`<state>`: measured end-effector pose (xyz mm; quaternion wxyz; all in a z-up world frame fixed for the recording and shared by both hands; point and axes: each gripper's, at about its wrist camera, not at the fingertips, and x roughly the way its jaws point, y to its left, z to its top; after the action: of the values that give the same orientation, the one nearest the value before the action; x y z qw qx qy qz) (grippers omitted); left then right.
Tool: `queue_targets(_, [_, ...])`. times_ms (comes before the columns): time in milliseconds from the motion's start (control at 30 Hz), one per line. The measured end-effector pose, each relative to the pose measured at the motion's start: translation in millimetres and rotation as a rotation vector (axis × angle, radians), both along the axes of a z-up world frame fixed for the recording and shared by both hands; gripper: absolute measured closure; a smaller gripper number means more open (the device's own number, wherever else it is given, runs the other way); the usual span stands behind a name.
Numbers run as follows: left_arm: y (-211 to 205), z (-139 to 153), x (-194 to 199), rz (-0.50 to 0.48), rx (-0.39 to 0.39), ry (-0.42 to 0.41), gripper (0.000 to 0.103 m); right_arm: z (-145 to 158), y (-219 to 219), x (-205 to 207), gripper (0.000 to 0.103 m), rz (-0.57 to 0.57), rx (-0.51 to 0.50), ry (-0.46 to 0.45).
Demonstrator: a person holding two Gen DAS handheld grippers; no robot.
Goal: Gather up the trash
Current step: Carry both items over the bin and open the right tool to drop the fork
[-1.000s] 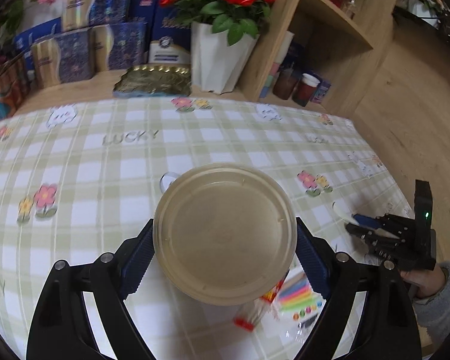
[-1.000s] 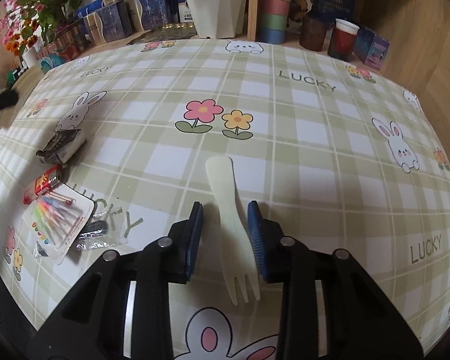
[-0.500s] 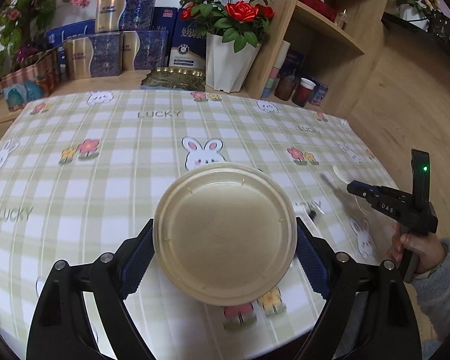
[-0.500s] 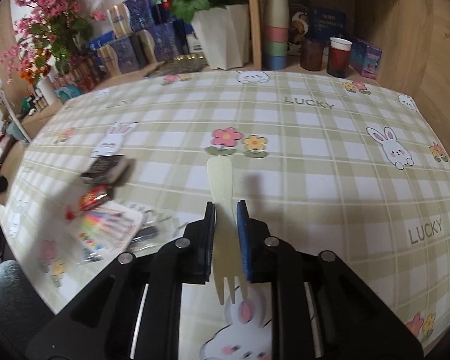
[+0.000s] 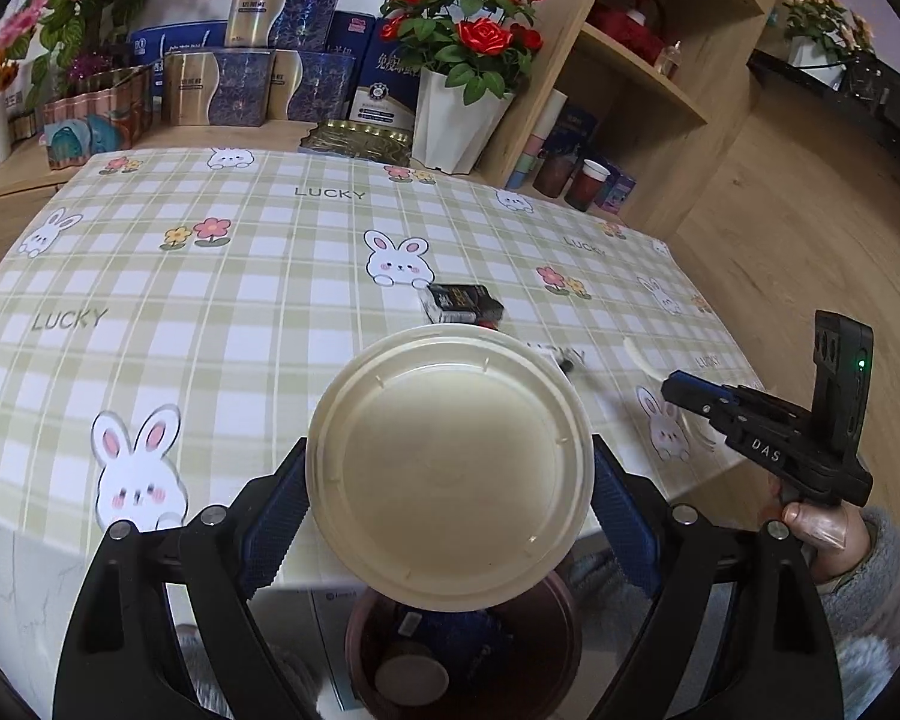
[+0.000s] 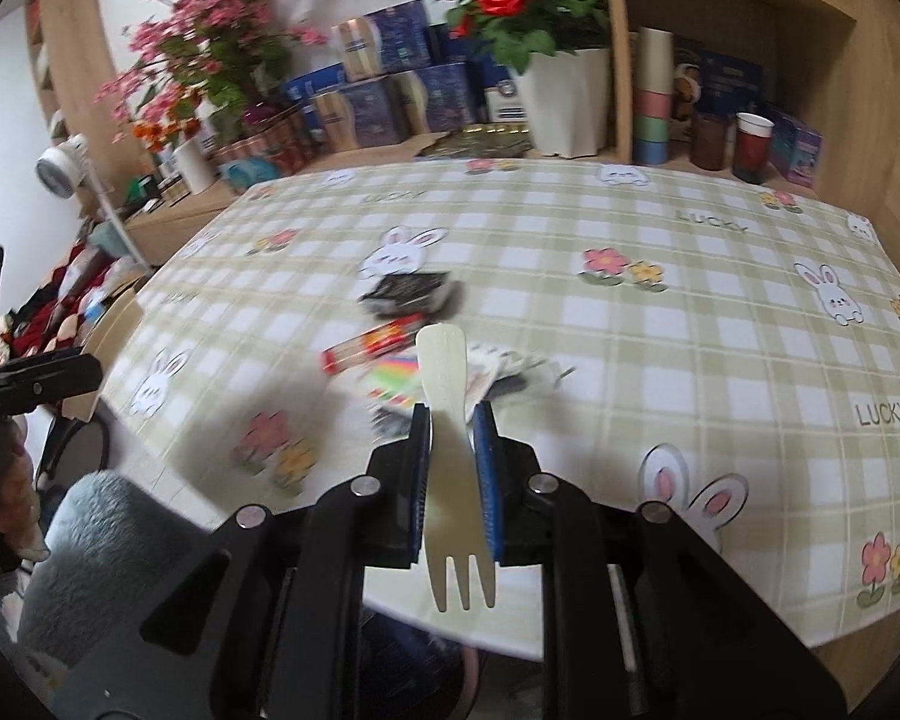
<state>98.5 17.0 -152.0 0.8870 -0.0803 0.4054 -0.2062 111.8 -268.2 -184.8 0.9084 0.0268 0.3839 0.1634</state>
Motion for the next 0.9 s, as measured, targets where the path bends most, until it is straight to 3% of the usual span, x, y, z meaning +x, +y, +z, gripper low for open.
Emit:
queue_targets(200, [14.2, 8.8, -38.1, 0.022, -0.029, -0.016, 0.018, -2.6, 28.9, -44.4, 0.085, 0.063, -0.010, 0.025])
queue_targets(467, [28.6, 8.1, -75.3, 0.042, -0.045, -0.016, 0.018, -34.0, 57.8, -88.3, 0.085, 0.118, -0.044, 0.084])
queue_targets(900, [16.2, -1.4, -91.5, 0.020, -0.059, -0.008, 0.018, -65.1, 66.2, -89.9, 0.083, 0.128, -0.031, 0.173])
